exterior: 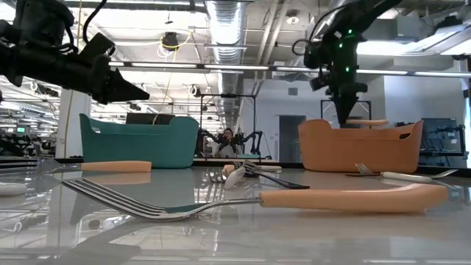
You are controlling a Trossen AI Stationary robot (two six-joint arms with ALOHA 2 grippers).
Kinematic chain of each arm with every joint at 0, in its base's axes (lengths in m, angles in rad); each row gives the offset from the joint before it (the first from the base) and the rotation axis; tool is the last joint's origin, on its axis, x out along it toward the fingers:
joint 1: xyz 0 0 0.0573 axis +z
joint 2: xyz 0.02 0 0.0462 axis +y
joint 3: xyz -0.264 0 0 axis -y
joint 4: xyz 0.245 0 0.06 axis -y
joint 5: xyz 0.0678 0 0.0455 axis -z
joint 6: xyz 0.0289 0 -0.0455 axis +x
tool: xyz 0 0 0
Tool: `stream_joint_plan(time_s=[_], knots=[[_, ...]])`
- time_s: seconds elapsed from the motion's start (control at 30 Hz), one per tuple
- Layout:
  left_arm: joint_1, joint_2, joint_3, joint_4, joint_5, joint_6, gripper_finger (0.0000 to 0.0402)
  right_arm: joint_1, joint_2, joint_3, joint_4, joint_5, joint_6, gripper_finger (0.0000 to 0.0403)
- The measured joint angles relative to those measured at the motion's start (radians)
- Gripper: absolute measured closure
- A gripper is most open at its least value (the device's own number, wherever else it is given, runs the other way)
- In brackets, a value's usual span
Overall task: Sort silverware by color (type)
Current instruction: Put the top right orange fork into the orange bin
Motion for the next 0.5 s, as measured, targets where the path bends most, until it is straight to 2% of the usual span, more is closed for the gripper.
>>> stream_joint_plan(time_s=[0.13, 0.5], knots=[[0.000, 0.000, 0.000, -0.001, -0.006, -0.007, 0.0401, -0.024, 0.045, -0.001, -0.003, -0.001, 0.004, 0.0351], [0.000, 0.000, 0.000, -0.006, 0.010, -0.055, 0.0401, -0.045, 0.136, 0.000, -0.033, -0.001, 0.044, 0.0303]])
